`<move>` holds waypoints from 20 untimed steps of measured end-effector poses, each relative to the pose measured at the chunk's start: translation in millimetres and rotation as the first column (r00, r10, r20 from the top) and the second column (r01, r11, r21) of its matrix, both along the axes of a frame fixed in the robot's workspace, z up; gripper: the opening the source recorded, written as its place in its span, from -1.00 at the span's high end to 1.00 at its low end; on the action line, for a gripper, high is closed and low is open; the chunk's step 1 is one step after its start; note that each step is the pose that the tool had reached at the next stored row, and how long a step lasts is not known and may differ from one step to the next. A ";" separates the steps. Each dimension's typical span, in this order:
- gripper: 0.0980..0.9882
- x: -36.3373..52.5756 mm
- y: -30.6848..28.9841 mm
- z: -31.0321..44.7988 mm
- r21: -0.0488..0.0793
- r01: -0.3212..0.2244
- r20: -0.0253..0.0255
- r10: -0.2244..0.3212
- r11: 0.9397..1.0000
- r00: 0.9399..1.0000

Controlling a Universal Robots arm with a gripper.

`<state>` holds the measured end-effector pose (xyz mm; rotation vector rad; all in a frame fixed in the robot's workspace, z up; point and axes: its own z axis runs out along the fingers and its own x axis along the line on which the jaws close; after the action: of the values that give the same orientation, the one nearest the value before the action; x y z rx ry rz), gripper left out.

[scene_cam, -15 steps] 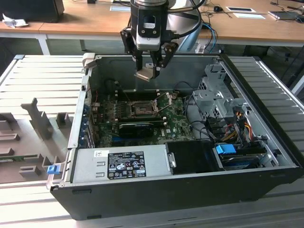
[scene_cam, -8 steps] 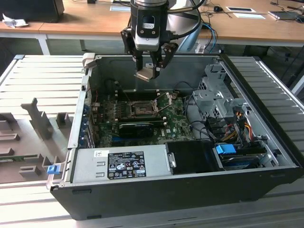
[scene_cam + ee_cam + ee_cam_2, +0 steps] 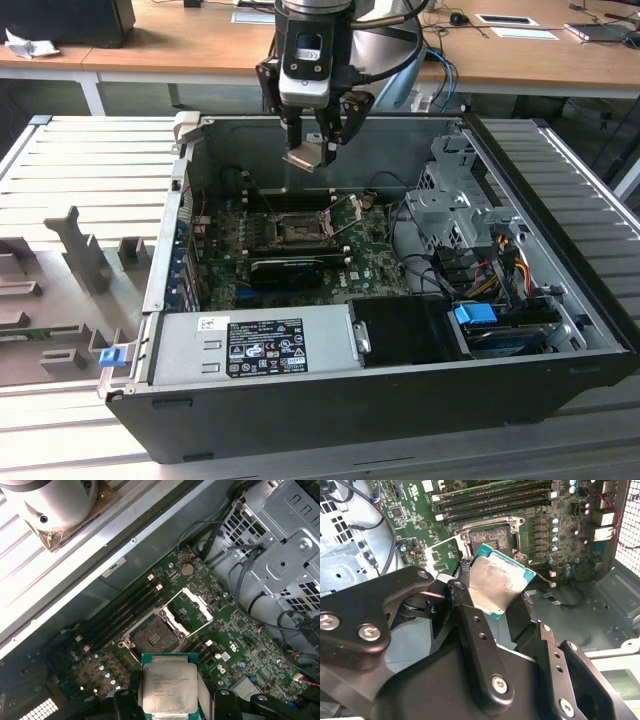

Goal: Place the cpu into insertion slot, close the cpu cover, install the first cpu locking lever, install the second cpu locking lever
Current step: 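Place the cpu into insertion slot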

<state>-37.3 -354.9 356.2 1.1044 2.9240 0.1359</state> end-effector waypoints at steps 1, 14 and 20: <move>0.03 0.0 0.0 0.0 0.000 0.006 0.000 -0.006 1.000 1.000; 0.03 0.0 0.0 -0.2 -0.001 0.105 0.000 -0.105 0.994 0.994; 0.03 0.0 0.0 -0.2 -0.001 0.166 0.000 -0.166 0.986 0.986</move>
<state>-37.3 -354.8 356.0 1.3404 2.8156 0.1323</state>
